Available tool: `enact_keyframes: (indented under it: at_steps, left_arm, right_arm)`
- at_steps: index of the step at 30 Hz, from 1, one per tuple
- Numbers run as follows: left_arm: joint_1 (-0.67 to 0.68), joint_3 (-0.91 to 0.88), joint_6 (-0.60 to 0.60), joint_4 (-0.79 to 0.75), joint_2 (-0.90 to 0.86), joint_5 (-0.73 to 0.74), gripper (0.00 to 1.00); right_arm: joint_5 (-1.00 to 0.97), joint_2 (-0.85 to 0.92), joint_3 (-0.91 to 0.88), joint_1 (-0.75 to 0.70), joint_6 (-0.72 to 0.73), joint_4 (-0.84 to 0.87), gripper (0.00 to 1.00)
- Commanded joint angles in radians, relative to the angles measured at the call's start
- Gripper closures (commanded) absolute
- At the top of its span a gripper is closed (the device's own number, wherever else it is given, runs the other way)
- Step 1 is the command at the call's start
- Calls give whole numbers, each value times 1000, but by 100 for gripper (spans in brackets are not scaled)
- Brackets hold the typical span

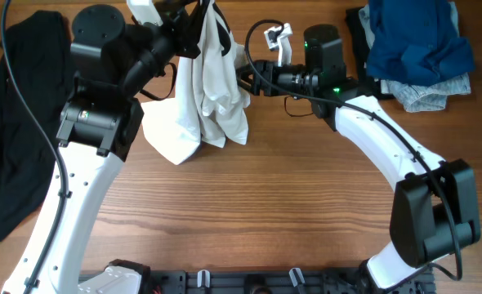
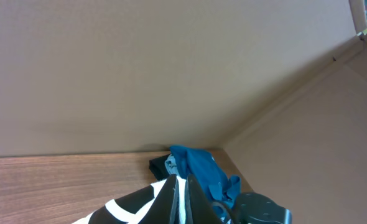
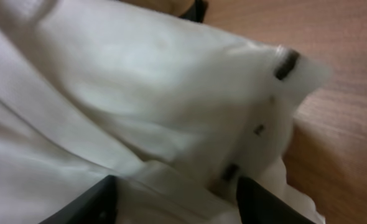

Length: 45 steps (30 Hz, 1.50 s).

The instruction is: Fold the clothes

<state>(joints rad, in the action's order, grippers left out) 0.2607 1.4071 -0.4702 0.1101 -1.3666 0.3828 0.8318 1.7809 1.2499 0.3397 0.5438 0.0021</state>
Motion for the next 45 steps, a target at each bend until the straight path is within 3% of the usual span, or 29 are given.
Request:
enact_keyframes:
  at_steps: [1, 2, 3, 5, 7, 8, 10, 13, 22, 28, 29, 31, 34, 36, 41, 45]
  left_arm:
    - [4, 14, -9, -12, 13, -17, 96]
    - [4, 14, -9, -12, 13, -17, 96]
    - [4, 15, -9, -12, 13, -18, 96]
    - [4, 14, -9, -12, 13, -37, 96]
    - [4, 14, -9, -13, 13, -43, 96]
    - [4, 15, -9, -13, 13, -44, 96]
    - [4, 14, -9, -12, 13, -43, 96]
    - [4, 14, -9, -12, 13, -43, 96]
    - [4, 14, -9, -9, 13, -43, 96]
    - [4, 14, -9, 0, 12, -43, 96]
    - [4, 14, -9, 0, 12, -43, 96]
    - [4, 14, -9, 1, 12, -43, 96]
    - [4, 14, -9, 3, 12, -43, 96]
    - [4, 14, -5, 12, 12, -51, 96]
    - [4, 14, 24, 59, 7, -118, 96]
    - [7, 14, 25, 32, -31, -122, 96]
  right_arm:
    - [34, 18, -1, 2, 38, 49, 62]
    - [33, 18, -1, 2, 39, 55, 75]
    - [20, 18, -1, 0, 39, 56, 78]
    - [-28, 18, -1, -7, 39, 35, 77]
    - [-95, 18, -1, -18, 32, 3, 63]
    - [-139, 18, -1, -25, 26, -17, 46]
    - [-163, 27, -1, -32, -3, -23, 33]
    - [-155, 62, -1, -34, -5, 10, 30]
    - [89, 190, -1, -32, 123, 368, 33]
    - [286, 190, -1, -32, 322, 738, 30]
    - [309, 190, -1, -32, 343, 762, 31]
    - [339, 190, -1, -32, 353, 779, 43]
    - [356, 190, -1, -36, 354, 784, 84]
    - [356, 190, -1, -46, 352, 784, 94]
    - [367, 190, -1, -103, 302, 725, 96]
    - [346, 176, -1, -150, 190, 554, 96]
